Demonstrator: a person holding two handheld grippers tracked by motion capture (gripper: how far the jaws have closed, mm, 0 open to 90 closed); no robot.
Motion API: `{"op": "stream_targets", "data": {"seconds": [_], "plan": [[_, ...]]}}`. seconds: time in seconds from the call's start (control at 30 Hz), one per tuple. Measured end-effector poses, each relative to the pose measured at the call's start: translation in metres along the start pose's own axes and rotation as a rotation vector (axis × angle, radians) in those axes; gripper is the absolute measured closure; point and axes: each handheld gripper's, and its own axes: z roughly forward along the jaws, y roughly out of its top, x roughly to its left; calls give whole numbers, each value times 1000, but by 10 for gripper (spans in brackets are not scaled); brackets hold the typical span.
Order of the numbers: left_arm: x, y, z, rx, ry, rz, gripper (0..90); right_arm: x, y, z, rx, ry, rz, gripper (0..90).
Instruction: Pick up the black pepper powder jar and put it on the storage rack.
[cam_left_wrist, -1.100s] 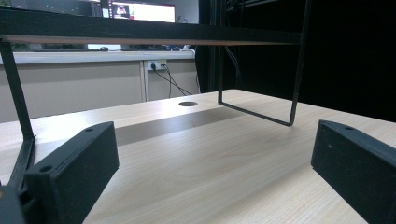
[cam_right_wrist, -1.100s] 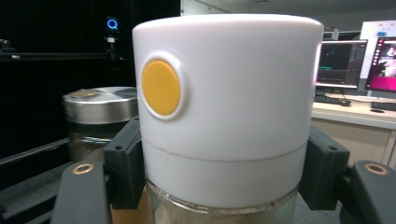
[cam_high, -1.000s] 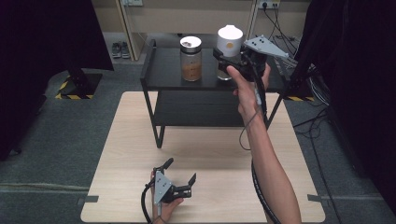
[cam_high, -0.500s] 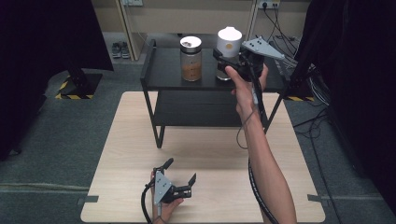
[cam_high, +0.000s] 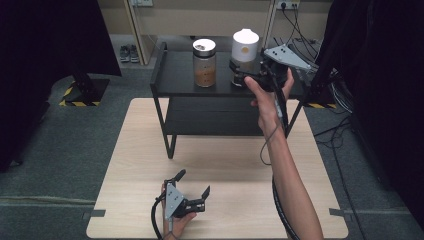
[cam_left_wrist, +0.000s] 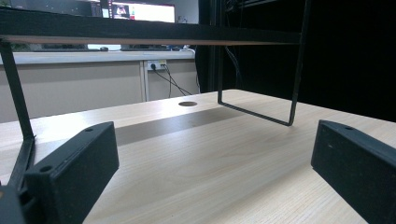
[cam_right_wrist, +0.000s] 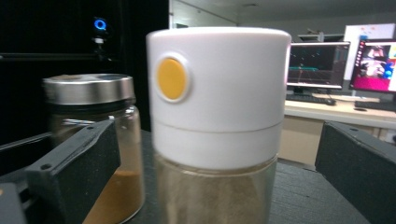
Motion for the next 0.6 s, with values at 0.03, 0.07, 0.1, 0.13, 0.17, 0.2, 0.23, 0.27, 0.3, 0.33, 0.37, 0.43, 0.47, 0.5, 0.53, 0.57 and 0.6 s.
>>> {"op": "stream_targets", "data": {"seconds": [0.03,0.07,0.1,0.13,0.17,0.2,0.23,0.27,0.3,0.33,0.37,0.43,0.47,0.5,0.53,0.57,0.6], "plan": [[0,0,0,0,0,2,2,0,0,-2,-4,9,-2,5],[0,0,0,2,0,3,2,0,0,-5,-10,18,1,5],[0,0,0,-1,0,1,2,0,0,-7,-15,27,2,5],[0,0,0,-1,0,1,2,1,-1,-9,-20,33,-4,5],[0,0,0,0,0,0,2,2,-1,-12,-25,36,-5,5],[0,0,0,0,0,0,2,2,-1,-15,-31,40,-4,5],[0,0,0,-1,0,0,2,3,-2,-17,-38,44,0,5],[0,0,0,-1,0,1,2,4,-3,-20,-43,47,0,5],[0,0,0,-1,0,0,2,4,-5,-23,-47,51,-4,5],[0,0,0,0,0,1,2,5,-6,-25,-49,55,-4,5],[0,0,0,-1,0,0,2,5,-8,-28,-50,60,-4,5],[0,0,0,-1,1,0,2,5,-12,-33,-54,71,-6,5],[0,0,0,-1,1,0,2,5,-15,-36,-55,77,-11,5],[0,0,0,-1,1,0,2,5,-17,-39,-54,80,-18,5],[0,0,0,-1,1,0,2,6,-20,-42,-52,79,-29,5],[0,0,0,-1,1,0,2,7,-24,-45,-51,83,-40,5],[0,0,0,-1,1,1,2,7,-28,-49,-52,90,-48,5]]}}
